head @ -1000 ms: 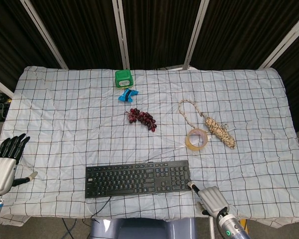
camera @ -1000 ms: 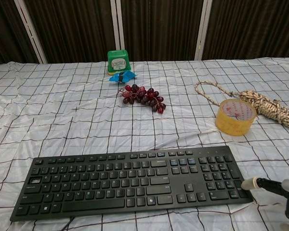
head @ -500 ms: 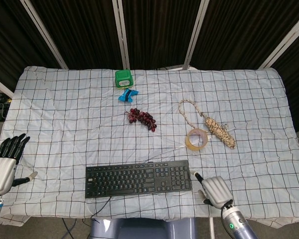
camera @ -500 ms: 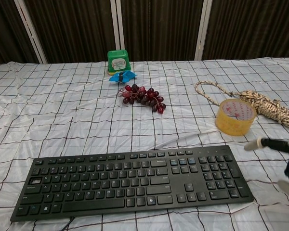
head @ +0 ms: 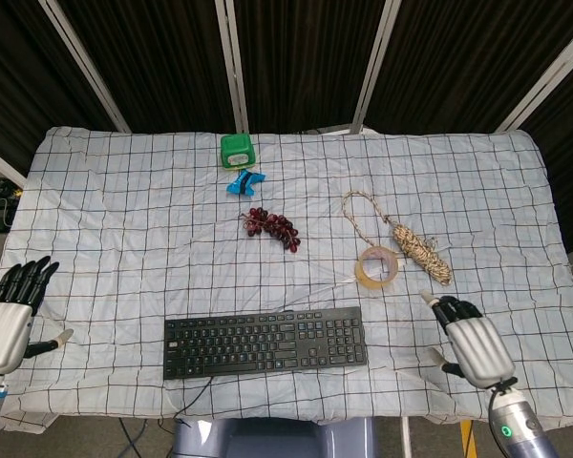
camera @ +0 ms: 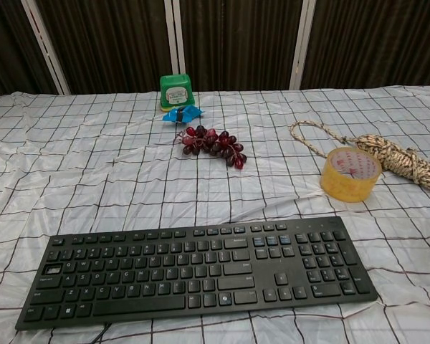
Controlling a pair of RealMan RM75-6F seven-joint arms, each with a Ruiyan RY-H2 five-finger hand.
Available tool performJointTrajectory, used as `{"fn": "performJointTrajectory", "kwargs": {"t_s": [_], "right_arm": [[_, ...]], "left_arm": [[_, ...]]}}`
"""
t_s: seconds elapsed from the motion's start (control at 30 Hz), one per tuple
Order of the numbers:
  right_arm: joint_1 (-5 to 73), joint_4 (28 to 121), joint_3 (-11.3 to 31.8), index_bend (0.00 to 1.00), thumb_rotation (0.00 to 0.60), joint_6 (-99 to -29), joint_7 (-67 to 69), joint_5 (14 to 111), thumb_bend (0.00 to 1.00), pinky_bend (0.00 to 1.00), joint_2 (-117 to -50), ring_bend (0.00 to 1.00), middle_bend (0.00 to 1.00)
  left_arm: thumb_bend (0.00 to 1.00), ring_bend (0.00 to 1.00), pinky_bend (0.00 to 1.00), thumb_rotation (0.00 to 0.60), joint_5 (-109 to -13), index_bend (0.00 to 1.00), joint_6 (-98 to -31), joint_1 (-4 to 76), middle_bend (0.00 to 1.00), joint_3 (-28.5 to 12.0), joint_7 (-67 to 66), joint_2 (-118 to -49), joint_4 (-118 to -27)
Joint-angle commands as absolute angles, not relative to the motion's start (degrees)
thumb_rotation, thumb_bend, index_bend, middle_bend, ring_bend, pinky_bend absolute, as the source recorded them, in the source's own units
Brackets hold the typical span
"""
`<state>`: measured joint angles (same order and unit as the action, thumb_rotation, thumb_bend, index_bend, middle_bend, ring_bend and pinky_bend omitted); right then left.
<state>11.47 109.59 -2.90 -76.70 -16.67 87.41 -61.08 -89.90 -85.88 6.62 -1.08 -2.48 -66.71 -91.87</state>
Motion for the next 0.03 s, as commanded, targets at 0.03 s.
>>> {"fn": "performJointTrajectory", "kwargs": {"t_s": [0.03], "right_arm": [[7.8,104.9,-3.9,0.00,0.600,-82.3,-12.6,89.8,0.19,0.00,-60.5,0.00,0.00]], "left_arm": [[0.09,0.00,0.00,0.600,-90.0,0.00,-85.8,6.6,0.00,-1.0,-2.6,-66.8,-91.8]]}}
